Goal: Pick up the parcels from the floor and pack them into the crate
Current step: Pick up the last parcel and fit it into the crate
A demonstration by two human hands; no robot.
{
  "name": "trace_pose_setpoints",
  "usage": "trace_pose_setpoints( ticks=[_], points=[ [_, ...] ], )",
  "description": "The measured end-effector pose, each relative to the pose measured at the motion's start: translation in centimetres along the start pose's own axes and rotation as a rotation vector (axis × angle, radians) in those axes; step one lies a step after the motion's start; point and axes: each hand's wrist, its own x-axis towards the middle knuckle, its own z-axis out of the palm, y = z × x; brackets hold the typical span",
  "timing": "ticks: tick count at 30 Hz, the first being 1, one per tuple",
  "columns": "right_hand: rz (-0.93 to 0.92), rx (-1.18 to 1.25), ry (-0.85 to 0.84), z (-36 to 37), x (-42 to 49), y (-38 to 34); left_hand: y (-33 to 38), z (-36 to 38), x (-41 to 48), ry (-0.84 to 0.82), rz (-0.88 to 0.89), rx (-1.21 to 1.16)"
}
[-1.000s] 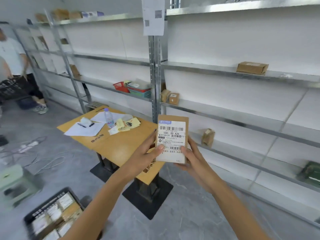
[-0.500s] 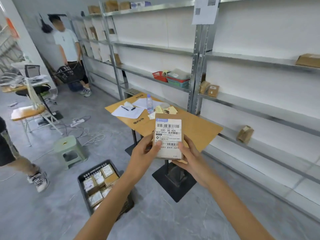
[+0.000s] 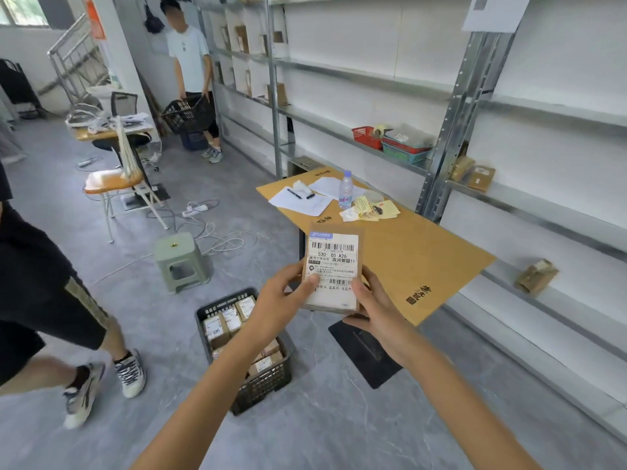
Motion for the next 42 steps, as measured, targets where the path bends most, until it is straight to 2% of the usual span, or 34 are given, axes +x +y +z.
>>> trace_pose_setpoints(
  ticks=[11,18,24,28,34,42],
  points=[
    [0.048,-0.026,0.085,15.2,10.8,0.9,-6.6,-17.1,5.5,-0.066,-0.019,0.079],
    [0.084,-0.015,0.065,21.0,16.6,1.6,-10.4,-24.2,8.9,-0.065,-0.094,0.060],
    [0.125,0.019,0.074,22.5,24.0,2.5,-13.8,-27.1,15.2,-0.044,-0.123,0.043],
    [0.133,0.052,0.083,22.3,30.7,3.1,-16.8,-29.0,21.6,-0.041,-0.145,0.117],
    [0.191,0.116,0.129,21.9,40.2,3.9,-20.4,-30.8,31.3,-0.114,-0.191,0.217],
    [0.342,0.137,0.193,23.2,48.0,7.6,-26.7,-33.0,39.1,-0.270,-0.284,0.193]
  ],
)
